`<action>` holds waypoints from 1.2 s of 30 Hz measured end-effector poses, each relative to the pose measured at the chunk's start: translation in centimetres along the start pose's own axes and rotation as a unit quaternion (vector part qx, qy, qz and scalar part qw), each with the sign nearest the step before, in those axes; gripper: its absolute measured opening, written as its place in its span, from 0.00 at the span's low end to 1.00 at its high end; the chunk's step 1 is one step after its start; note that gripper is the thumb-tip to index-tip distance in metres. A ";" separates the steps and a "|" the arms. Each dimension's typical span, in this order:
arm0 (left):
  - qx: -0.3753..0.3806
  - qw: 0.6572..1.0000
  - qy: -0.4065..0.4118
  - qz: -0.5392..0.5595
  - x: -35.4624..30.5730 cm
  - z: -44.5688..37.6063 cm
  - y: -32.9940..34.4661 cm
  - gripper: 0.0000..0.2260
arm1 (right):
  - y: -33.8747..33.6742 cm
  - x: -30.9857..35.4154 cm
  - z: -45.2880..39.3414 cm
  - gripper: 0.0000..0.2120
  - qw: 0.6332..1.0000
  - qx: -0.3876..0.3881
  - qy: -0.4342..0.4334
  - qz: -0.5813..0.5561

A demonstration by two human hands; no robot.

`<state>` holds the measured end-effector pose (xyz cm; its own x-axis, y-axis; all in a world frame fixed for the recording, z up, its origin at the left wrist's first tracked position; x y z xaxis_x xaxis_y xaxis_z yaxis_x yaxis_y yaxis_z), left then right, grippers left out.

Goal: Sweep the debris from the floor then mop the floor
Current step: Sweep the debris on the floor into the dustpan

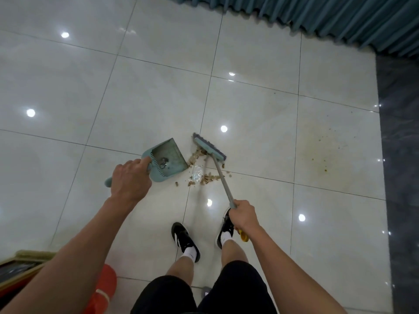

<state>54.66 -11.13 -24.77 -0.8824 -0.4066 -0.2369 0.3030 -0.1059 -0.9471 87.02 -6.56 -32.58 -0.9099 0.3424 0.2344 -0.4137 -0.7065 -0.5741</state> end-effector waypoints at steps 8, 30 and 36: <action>0.011 1.000 -0.025 0.013 1.9 0.6 0.5 0.10 | -0.4 4.3 -3.0 0.27 0.996 -0.045 -0.039 0.069; -0.028 0.997 -0.071 -0.007 -1.3 6.4 0.6 0.10 | -4.6 -5.5 -3.4 0.25 0.961 0.035 -0.066 0.267; -0.028 0.994 -0.099 -0.018 -3.3 8.5 0.2 0.08 | -5.7 -8.8 -1.9 0.27 0.965 0.049 -0.080 0.245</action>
<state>60.66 -17.53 -22.34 -0.8019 -0.5755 -0.1606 0.2476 -0.0753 -0.9659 97.46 -4.32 -32.87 -0.9869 -0.1420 0.0772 0.0728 -0.8172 -0.5718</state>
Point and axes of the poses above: each hand's wrist, its own z-axis away from the middle knuckle, its own y-axis out of the palm, x = y × z, the point moved 1 cm from there along -z, towards the middle knuckle, and after that the axes turned 8 degrees about z, right-handed, at the moved point
